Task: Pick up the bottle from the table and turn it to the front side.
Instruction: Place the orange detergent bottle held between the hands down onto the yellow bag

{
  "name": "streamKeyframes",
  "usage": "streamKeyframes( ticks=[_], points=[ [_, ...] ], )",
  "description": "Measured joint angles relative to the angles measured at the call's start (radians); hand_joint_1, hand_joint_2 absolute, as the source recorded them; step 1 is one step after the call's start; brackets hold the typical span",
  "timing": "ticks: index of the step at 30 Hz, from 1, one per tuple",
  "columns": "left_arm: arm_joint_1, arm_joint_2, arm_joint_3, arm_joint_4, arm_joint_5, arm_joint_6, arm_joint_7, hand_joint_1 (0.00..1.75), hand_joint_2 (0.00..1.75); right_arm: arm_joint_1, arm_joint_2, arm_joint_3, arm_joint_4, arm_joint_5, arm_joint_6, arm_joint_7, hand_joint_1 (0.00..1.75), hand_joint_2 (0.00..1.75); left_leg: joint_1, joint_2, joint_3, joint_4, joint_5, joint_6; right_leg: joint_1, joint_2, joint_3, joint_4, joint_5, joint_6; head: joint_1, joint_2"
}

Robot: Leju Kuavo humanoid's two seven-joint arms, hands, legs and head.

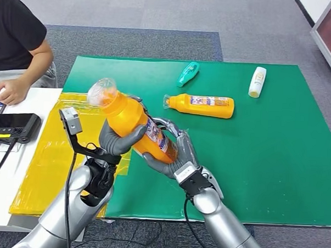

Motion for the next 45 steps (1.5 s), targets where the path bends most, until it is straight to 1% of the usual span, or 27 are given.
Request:
streamKeyframes(
  ticks=[2, 3, 6, 7, 16, 22, 30, 33, 37, 40, 45],
  points=[
    [-0.002, -0.003, 0.001, 0.009, 0.005, 0.007, 0.004, 1.75, 1.75, 0.003, 0.000, -0.001, 0.000, 0.000, -0.003, -0.001, 1.75, 1.75, 0.000, 0.000, 0.000, 0.000, 0.000, 0.000, 0.000, 0.000, 0.000, 0.000, 0.000, 0.000, 0.000, 0.000],
    [-0.003, -0.004, 0.001, 0.013, 0.006, 0.011, 0.005, 1.75, 1.75, 0.004, 0.000, -0.002, 0.000, 0.000, -0.004, -0.001, 1.70, 1.75, 0.000, 0.000, 0.000, 0.000, 0.000, 0.000, 0.000, 0.000, 0.000, 0.000, 0.000, 0.000, 0.000, 0.000],
    [-0.006, -0.008, 0.002, 0.022, 0.005, 0.019, 0.006, 1.75, 1.75, 0.005, 0.000, -0.003, 0.000, 0.001, -0.006, -0.001, 0.39, 1.75, 0.000, 0.000, 0.000, 0.000, 0.000, 0.000, 0.000, 0.000, 0.000, 0.000, 0.000, 0.000, 0.000, 0.000],
    [-0.008, -0.009, 0.002, 0.024, 0.004, 0.024, 0.006, 1.75, 1.75, 0.006, 0.000, -0.004, 0.000, 0.001, -0.007, -0.001, 0.00, 1.75, 0.000, 0.000, 0.000, 0.000, 0.000, 0.000, 0.000, 0.000, 0.000, 0.000, 0.000, 0.000, 0.000, 0.000],
    [-0.013, -0.009, 0.015, 0.046, -0.050, 0.116, -0.020, 1.75, 1.75, 0.008, 0.005, 0.009, -0.003, -0.007, -0.031, 0.003, 0.00, 1.75, 0.000, 0.000, -0.001, 0.000, 0.001, 0.000, 0.000, 0.000, -0.001, 0.000, 0.001, -0.001, 0.000, 0.000],
    [-0.006, -0.002, 0.023, 0.049, -0.080, 0.145, -0.043, 1.75, 1.75, 0.008, 0.005, 0.015, -0.003, -0.016, -0.039, 0.005, 0.00, 1.75, 0.000, 0.000, -0.002, 0.000, 0.001, 0.000, 0.000, 0.000, -0.001, 0.000, 0.001, 0.000, 0.000, 0.000],
    [0.003, 0.006, 0.026, 0.049, -0.090, 0.153, -0.050, 1.75, 1.75, 0.009, 0.005, 0.019, -0.003, -0.019, -0.041, 0.008, 0.00, 1.75, 0.000, 0.000, -0.002, 0.000, 0.001, 0.000, 0.000, 0.000, -0.001, 0.000, 0.001, 0.000, 0.000, 0.000],
    [0.010, 0.008, 0.031, 0.049, -0.106, 0.171, -0.062, 1.75, 1.75, 0.009, 0.005, 0.020, -0.003, -0.022, -0.041, 0.009, 0.00, 1.75, 0.000, 0.000, -0.002, 0.000, 0.001, 0.000, 0.000, 0.000, -0.001, 0.000, 0.001, 0.000, 0.000, 0.000],
    [0.023, 0.021, 0.037, 0.044, -0.196, 0.234, -0.093, 1.75, 1.75, 0.014, 0.005, 0.021, -0.003, -0.029, -0.047, 0.011, 0.00, 1.75, 0.000, 0.000, -0.002, 0.000, 0.001, 0.000, 0.000, 0.000, -0.002, 0.000, 0.001, 0.000, 0.000, 0.000],
    [0.037, 0.040, 0.039, 0.033, -0.279, 0.288, -0.112, 1.75, 1.75, 0.025, 0.005, 0.021, -0.003, -0.034, -0.054, 0.012, 0.00, 1.75, 0.000, 0.000, -0.002, 0.000, 0.001, 0.000, 0.000, 0.000, -0.002, 0.000, 0.001, 0.000, 0.000, 0.000],
    [0.056, 0.077, 0.042, 0.012, -0.432, 0.392, -0.117, 1.75, 1.75, 0.040, 0.004, 0.020, -0.003, -0.035, -0.070, 0.012, 0.00, 1.75, 0.000, 0.000, -0.002, 0.000, 0.001, 0.000, 0.000, 0.000, -0.002, 0.000, 0.001, 0.000, 0.000, 0.000]
  ],
)
